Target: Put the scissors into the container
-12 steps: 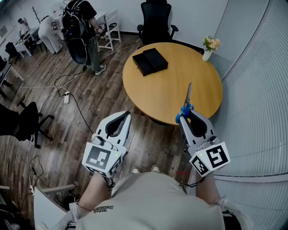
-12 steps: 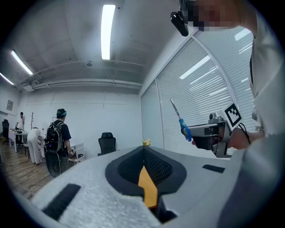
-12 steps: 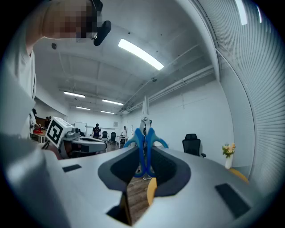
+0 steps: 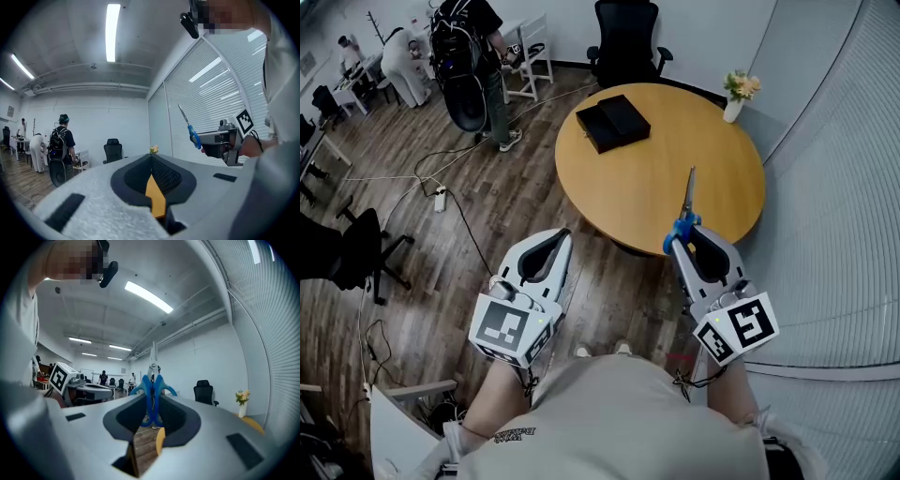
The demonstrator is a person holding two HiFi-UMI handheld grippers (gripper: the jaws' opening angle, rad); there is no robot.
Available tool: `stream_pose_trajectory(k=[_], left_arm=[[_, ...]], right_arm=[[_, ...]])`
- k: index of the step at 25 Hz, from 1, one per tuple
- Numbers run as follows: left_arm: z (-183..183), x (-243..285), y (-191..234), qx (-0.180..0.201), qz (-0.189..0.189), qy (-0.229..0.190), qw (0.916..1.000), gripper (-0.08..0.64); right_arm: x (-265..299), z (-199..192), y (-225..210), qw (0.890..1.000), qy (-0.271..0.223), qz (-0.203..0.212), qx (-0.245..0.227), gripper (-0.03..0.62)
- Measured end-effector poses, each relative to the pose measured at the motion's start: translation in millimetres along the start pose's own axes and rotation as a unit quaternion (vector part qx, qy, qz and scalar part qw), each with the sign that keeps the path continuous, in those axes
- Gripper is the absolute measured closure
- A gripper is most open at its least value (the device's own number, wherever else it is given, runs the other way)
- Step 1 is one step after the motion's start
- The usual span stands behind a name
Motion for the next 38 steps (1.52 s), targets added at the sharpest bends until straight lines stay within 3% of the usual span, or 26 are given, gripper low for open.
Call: stream_pose_trajectory(k=[12, 29, 38], left_arm=[[-2.7, 14.4, -15.4, 0.003, 0.011, 0.006, 0.9999, 0.538], [-1.7, 33.3, -68.1, 0.011, 0.033, 0.01, 0.9993, 0.538], [-14.1, 39.9, -66.8, 0.011, 0.042, 0.019, 0.9989, 0.538]], right_arm=[[-6.3, -4.9, -21.7, 1.0, 0.006, 0.015, 0.001, 0.494], [-41.5, -14.3, -62.4, 0.999, -0.006, 0.033, 0.019, 0.494], [-35.0, -28.3, -69.5, 0.998, -0.008, 0.046, 0.03, 0.494]])
Point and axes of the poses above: the fingertips, and each gripper's own axes: x forward along the fingers, y to its left, z out of its top, the point moved 7 cm from there along -x, backward along the fingers, and after that the axes turned 2 degrees about -y, right-handed, at the moved point
